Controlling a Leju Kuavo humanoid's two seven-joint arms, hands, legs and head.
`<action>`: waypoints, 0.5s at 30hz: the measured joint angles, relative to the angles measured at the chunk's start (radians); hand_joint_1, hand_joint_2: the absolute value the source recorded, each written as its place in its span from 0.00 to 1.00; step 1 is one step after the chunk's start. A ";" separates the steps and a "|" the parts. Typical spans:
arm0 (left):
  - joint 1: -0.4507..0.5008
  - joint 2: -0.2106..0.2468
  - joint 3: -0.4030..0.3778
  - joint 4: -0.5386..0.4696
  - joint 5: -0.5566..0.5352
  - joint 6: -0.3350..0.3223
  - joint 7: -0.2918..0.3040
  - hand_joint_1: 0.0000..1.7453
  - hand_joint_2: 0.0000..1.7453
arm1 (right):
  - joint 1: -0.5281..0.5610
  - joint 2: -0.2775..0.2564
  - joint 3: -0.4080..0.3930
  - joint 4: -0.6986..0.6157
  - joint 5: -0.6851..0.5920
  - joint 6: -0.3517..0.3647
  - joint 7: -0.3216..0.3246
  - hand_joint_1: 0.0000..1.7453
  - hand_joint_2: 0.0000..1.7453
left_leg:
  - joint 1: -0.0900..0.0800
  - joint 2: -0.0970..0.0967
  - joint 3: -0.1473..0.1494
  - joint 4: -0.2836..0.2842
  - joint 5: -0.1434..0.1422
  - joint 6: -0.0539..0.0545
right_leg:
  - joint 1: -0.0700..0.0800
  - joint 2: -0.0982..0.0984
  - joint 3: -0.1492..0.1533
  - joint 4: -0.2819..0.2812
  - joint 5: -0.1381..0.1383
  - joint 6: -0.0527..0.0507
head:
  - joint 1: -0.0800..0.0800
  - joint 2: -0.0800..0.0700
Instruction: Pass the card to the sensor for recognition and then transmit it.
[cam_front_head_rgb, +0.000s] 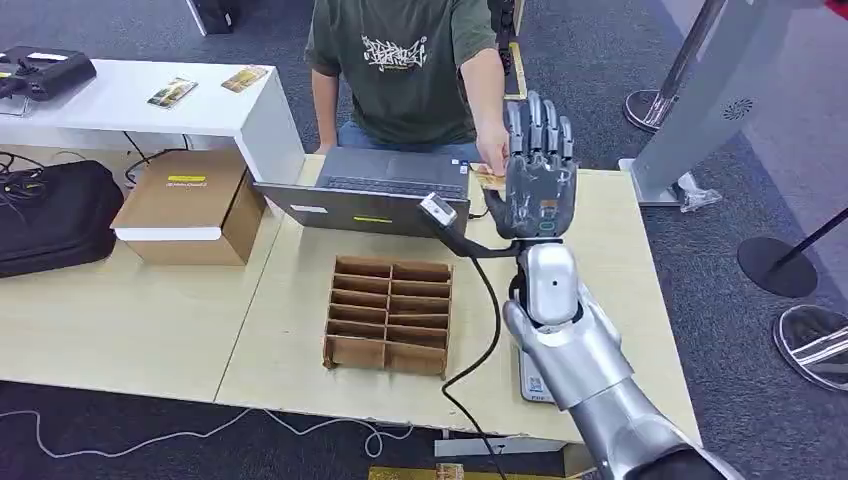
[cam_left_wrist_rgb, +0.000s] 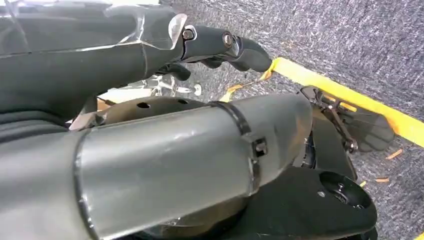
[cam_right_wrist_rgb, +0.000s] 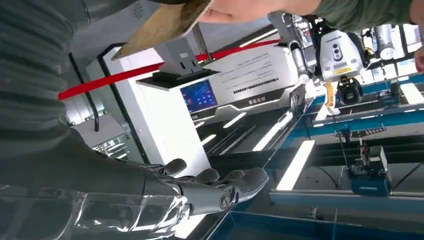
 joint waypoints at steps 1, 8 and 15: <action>0.000 0.000 0.000 0.000 0.001 0.001 0.000 0.00 0.00 | -0.008 0.005 0.001 0.011 0.000 -0.003 0.000 0.00 1.00 | 0.000 0.000 0.000 0.000 0.000 0.000 | 0.000 0.000 0.000 0.000 0.000 0.000 | 0.000 0.000; 0.000 0.001 0.000 0.000 0.001 0.006 0.000 0.00 0.00 | -0.044 0.021 0.016 0.062 0.000 -0.008 0.007 0.00 1.00 | 0.000 0.000 0.000 0.000 0.000 0.000 | 0.000 0.000 0.000 0.000 0.000 0.000 | 0.000 0.000; 0.000 0.005 0.000 0.000 0.004 0.008 0.000 0.00 0.00 | -0.052 0.029 0.021 0.090 0.000 -0.011 0.010 0.00 1.00 | 0.000 0.000 0.000 0.000 0.000 0.000 | 0.000 0.000 0.000 0.000 0.000 0.000 | 0.000 0.000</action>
